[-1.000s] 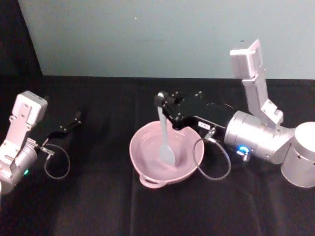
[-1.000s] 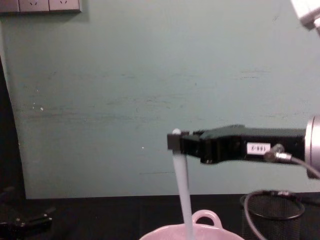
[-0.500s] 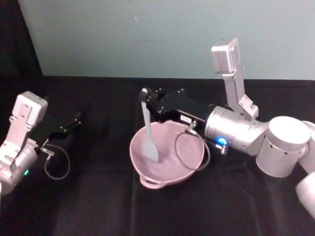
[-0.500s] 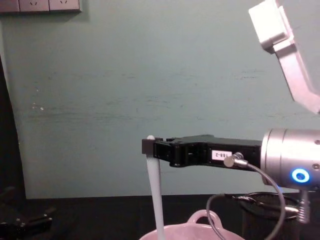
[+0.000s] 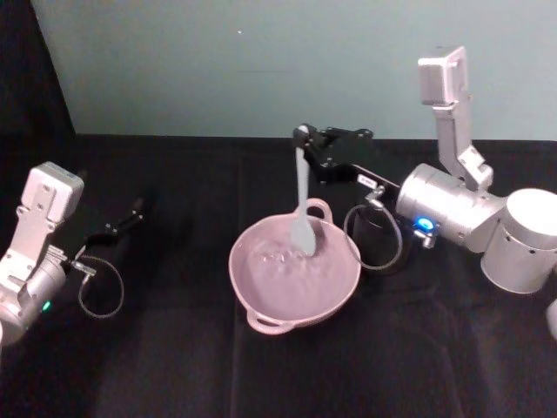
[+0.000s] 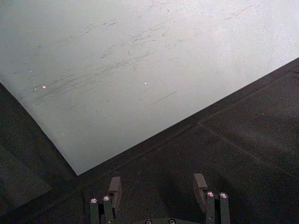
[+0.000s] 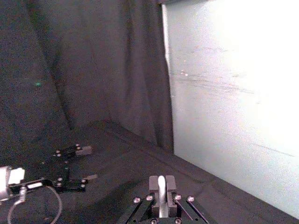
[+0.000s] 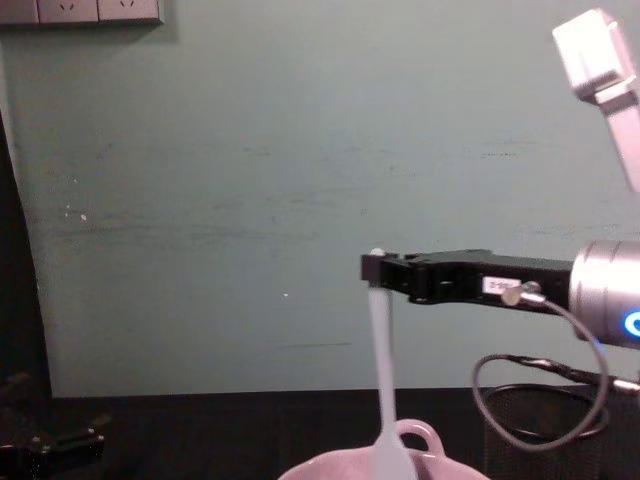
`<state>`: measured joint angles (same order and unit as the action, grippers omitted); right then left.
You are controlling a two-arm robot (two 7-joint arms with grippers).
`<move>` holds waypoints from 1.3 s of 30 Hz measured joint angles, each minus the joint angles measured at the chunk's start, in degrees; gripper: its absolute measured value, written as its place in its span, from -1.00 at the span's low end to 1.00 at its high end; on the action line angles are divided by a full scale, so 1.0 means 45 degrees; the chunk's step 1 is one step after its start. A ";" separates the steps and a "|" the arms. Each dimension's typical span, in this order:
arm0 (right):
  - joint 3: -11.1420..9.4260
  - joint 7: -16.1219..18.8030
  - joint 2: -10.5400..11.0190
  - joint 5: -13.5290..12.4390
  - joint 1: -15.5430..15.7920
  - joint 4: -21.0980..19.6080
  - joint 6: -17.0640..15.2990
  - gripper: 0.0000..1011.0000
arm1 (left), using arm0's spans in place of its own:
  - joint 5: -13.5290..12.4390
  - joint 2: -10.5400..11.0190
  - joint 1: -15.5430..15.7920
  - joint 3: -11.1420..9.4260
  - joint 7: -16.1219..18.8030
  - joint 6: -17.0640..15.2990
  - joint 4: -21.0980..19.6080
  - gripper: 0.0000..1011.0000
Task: Use the one hand to pick up the spoon and stir the clear water in the bowl.
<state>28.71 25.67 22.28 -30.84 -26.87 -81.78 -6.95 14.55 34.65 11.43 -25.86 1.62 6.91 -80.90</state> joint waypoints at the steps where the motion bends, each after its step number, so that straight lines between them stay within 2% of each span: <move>1: -0.0045 -0.0026 0.0042 0.0017 0.0033 -0.0044 -0.0001 -0.81 | 0.0000 0.0000 0.0000 0.0000 0.0000 0.0000 0.0000 1.00; 5: -0.0296 -0.0165 0.0392 0.0146 0.0306 -0.0472 -0.0129 -0.81 | 0.0000 0.0000 0.0000 0.0000 0.0000 0.0000 0.0000 1.00; 9: -0.0356 -0.0175 0.0713 0.0292 0.0568 -0.1019 -0.0389 -0.81 | 0.0000 0.0000 0.0000 0.0000 0.0000 0.0000 0.0000 1.00; 15: -0.0126 0.0003 0.1069 0.0478 0.0880 -0.1999 -0.0916 -0.81 | 0.0000 -0.0001 0.0000 0.0000 0.0000 0.0000 0.0000 1.00; 19: 0.0083 0.0114 0.1093 0.0505 0.1066 -0.2544 -0.1082 -0.81 | 0.0000 0.0000 0.0000 0.0000 0.0000 0.0000 0.0000 1.00; 25: 0.0485 0.0304 0.0863 0.0478 0.1168 -0.2813 -0.1151 -0.81 | 0.0000 0.0000 0.0000 0.0000 0.0000 0.0000 0.0000 1.00; 30: 0.0742 0.0420 0.0509 0.0415 0.1015 -0.2581 -0.1052 -0.81 | 0.0000 0.0000 0.0000 0.0000 0.0000 0.0000 0.0000 1.00; 34: 0.0906 0.0515 0.0087 0.0385 0.0638 -0.1932 -0.0826 -0.81 | 0.0000 0.0000 0.0001 0.0000 -0.0001 0.0000 -0.0001 1.00; 39: 0.0852 0.0560 -0.0295 0.0285 0.0212 -0.1034 -0.0512 -0.81 | -0.0001 0.0000 0.0000 0.0000 0.0000 -0.0001 0.0000 1.00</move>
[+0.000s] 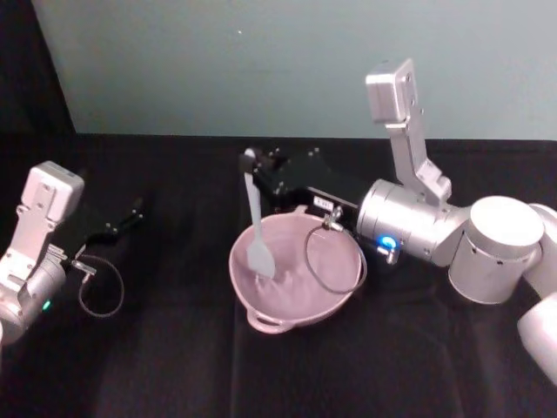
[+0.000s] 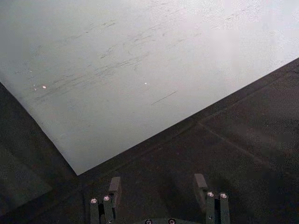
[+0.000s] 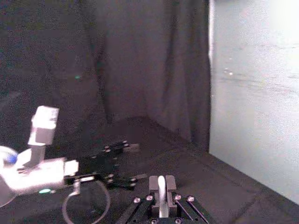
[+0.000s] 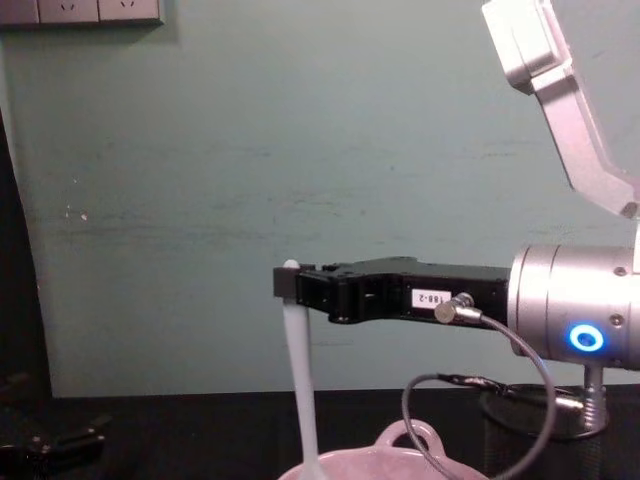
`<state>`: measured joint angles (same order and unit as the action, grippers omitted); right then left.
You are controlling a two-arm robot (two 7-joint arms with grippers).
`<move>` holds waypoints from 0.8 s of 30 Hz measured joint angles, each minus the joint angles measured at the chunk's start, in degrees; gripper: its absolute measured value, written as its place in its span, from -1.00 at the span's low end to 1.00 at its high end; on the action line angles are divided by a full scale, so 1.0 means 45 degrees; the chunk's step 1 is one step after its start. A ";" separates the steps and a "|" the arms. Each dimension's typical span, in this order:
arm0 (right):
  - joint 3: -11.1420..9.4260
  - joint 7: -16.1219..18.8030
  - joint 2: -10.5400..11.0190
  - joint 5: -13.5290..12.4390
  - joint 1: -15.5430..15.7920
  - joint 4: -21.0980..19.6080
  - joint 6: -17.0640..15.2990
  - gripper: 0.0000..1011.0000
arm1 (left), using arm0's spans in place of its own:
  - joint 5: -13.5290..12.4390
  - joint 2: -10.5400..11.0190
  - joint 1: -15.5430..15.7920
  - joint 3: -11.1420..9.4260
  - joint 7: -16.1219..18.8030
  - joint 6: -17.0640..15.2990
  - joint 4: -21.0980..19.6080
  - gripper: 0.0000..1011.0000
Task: Use the one hand to pick up the spoon and stir the clear water in the bowl.
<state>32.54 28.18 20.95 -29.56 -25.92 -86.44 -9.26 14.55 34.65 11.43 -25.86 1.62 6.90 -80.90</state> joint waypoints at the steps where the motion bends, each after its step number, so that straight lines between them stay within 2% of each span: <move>1: -0.0060 -0.0013 -0.0078 -0.0002 -0.0144 0.0292 0.0086 -0.81 | 0.0001 0.0000 0.0000 0.0000 0.0000 0.0000 0.0000 1.00; 7: -0.0342 -0.0161 -0.0118 0.0024 -0.0404 0.0928 0.0259 -0.81 | 0.0001 -0.0001 0.0000 0.0000 -0.0001 0.0001 0.0000 1.00; 11: -0.0658 -0.0396 0.0094 0.0097 -0.0383 0.1029 0.0284 -0.81 | 0.0000 0.0000 0.0001 0.0000 0.0000 0.0000 0.0000 1.00; 17: -0.1099 -0.0628 0.0478 0.0128 -0.0086 0.0747 0.0257 -0.81 | 0.0001 0.0000 0.0000 0.0000 0.0000 0.0000 0.0001 1.00; 24: -0.1259 -0.0651 0.0777 0.0185 0.0202 0.0269 0.0064 -0.81 | 0.0000 -0.0001 0.0000 0.0000 0.0000 0.0001 0.0000 1.00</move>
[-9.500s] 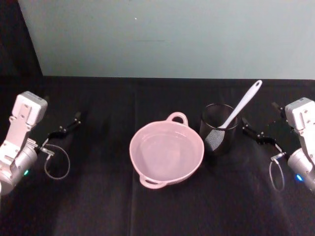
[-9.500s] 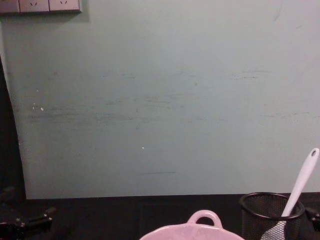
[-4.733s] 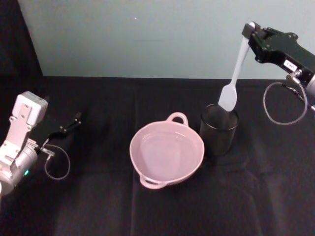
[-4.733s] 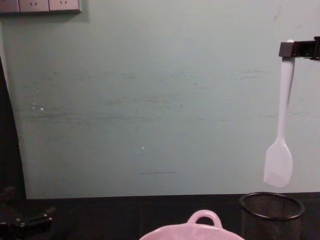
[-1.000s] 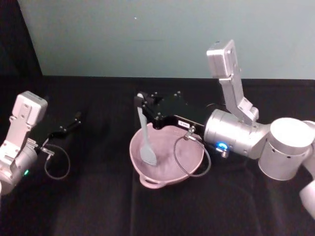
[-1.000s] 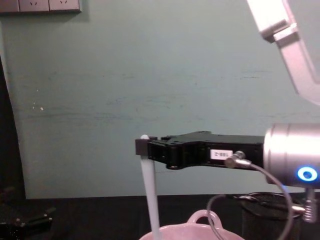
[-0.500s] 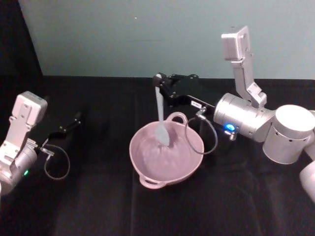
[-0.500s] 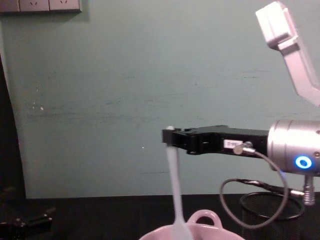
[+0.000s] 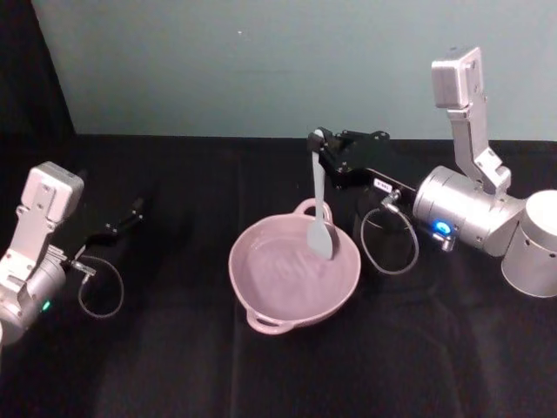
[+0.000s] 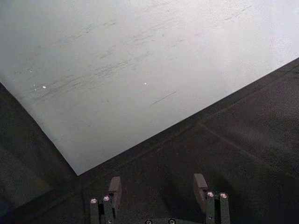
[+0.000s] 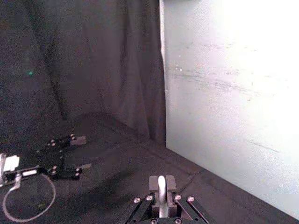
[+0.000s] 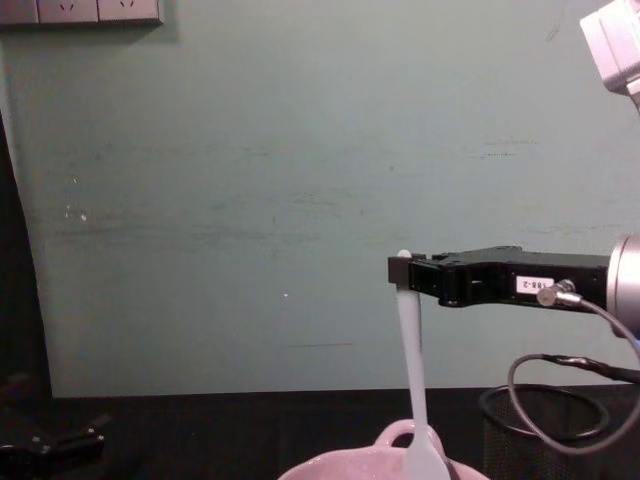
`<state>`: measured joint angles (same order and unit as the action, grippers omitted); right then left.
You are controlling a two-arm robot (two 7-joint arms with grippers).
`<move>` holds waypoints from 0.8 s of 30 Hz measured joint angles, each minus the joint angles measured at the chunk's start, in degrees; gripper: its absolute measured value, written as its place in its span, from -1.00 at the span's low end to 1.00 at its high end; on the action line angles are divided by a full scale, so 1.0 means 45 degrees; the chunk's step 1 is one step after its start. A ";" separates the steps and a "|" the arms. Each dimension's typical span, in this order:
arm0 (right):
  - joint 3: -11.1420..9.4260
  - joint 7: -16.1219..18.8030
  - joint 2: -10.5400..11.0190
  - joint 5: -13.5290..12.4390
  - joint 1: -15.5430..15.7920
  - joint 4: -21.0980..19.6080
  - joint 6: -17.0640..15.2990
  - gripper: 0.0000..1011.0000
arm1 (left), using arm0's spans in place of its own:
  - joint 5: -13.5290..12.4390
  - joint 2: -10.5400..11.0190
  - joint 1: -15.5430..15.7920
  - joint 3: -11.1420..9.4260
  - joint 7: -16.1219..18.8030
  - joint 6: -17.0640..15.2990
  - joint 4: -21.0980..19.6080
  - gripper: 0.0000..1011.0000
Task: Use the one hand to pick up the spoon and stir the clear water in the bowl.
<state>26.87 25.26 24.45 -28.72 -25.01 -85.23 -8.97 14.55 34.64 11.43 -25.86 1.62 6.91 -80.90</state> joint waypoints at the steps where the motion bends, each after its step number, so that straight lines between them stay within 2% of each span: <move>1: 0.0004 0.0006 0.0068 0.0038 0.0080 -0.0168 -0.0068 -0.81 | 0.0001 0.0001 0.0000 0.0000 0.0000 0.0000 0.0000 1.00; 7: 0.0305 0.0135 0.0227 0.0192 0.0326 -0.0897 -0.0392 -0.81 | 0.0000 0.0000 0.0000 0.0001 0.0000 0.0000 0.0000 1.00; 13: 0.0780 0.0405 0.0068 0.0218 0.0492 -0.1545 -0.0526 -0.81 | 0.0000 0.0001 0.0000 0.0000 0.0000 0.0000 0.0000 1.00; 18: 0.1029 0.0511 -0.0202 0.0051 0.0528 -0.1643 -0.0476 -0.81 | 0.0001 0.0001 0.0000 0.0000 0.0000 -0.0001 0.0000 1.00; 24: 0.1177 0.0584 -0.0594 -0.0174 0.0291 -0.1191 -0.0278 -0.81 | 0.0000 0.0001 0.0000 0.0000 0.0000 0.0000 -0.0001 1.00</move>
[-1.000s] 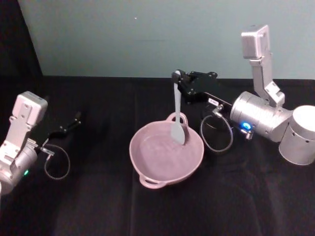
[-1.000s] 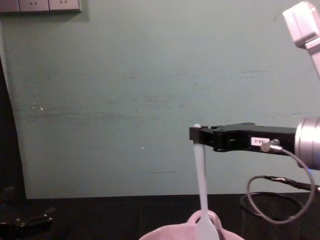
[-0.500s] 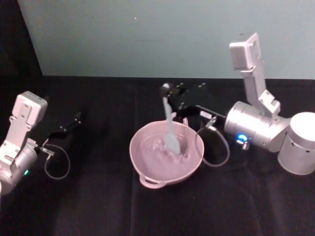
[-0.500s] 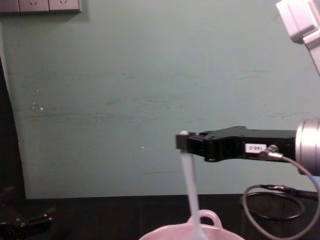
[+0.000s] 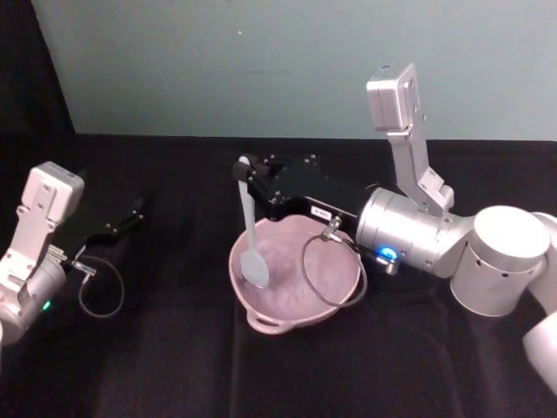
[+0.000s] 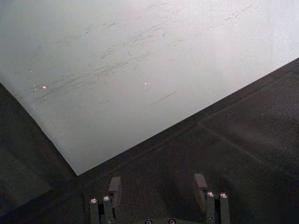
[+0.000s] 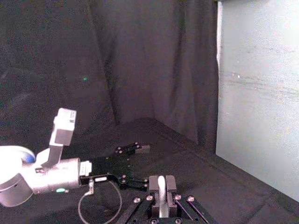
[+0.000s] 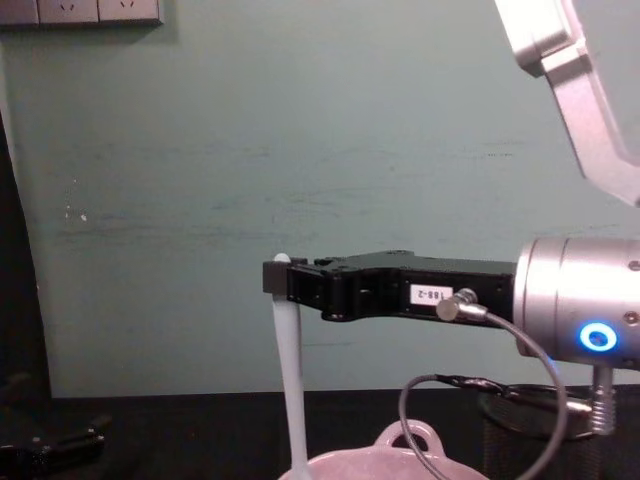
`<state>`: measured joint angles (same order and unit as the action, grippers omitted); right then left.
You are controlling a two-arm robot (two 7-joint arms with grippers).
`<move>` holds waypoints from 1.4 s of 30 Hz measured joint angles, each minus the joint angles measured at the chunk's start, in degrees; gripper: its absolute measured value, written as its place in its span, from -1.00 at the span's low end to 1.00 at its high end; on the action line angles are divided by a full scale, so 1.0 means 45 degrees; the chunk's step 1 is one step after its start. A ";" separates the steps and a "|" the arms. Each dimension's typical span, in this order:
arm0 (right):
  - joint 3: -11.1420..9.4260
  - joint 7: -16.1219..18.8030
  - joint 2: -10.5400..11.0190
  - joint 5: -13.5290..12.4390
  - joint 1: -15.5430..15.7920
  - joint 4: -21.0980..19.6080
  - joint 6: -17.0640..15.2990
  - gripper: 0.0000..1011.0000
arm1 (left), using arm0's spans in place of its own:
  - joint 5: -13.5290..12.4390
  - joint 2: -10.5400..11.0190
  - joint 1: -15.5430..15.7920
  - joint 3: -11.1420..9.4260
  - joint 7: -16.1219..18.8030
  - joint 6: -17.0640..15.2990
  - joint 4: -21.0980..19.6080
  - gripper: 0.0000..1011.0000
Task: Use the one hand to pick up the spoon and stir the clear water in the bowl.
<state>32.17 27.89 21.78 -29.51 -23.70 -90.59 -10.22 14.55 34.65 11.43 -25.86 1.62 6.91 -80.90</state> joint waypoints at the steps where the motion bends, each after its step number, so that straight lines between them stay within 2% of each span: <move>1: 0.0005 0.0001 -0.0050 -0.0035 -0.0045 0.0100 0.0033 -0.81 | 0.0000 0.0000 0.0000 0.0000 0.0000 0.0000 0.0001 1.00; 8: -0.0099 0.0002 -0.0446 -0.0287 -0.0526 0.1190 0.0355 -0.81 | 0.0000 0.0000 0.0000 0.0000 0.0000 0.0001 0.0000 1.00; 13: -0.0352 -0.0136 -0.0462 -0.0328 -0.0755 0.1798 0.0492 -0.81 | 0.0000 0.0000 0.0000 0.0000 0.0000 0.0000 0.0000 1.00; 19: -0.0862 -0.0503 -0.0118 -0.0326 -0.0658 0.1923 0.0552 -0.81 | 0.0000 0.0000 0.0000 0.0000 0.0000 0.0000 0.0001 1.00; 27: -0.1383 -0.0762 0.0446 -0.0328 -0.0109 0.1292 0.0538 -0.81 | 0.0000 0.0000 0.0000 0.0000 0.0000 0.0000 0.0001 1.00; 33: -0.1362 -0.0772 0.0702 -0.0158 0.0131 0.0775 0.0354 -0.81 | 0.0001 0.0000 0.0000 0.0000 0.0000 0.0001 0.0000 1.00; 42: -0.0652 -0.0465 0.0746 0.0279 0.0265 0.0016 -0.0078 -0.81 | 0.0001 0.0000 0.0000 0.0000 0.0000 0.0001 0.0000 1.00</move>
<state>29.24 25.79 25.14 -28.25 -22.51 -90.51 -10.57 14.55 34.65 11.43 -25.86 1.62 6.91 -80.90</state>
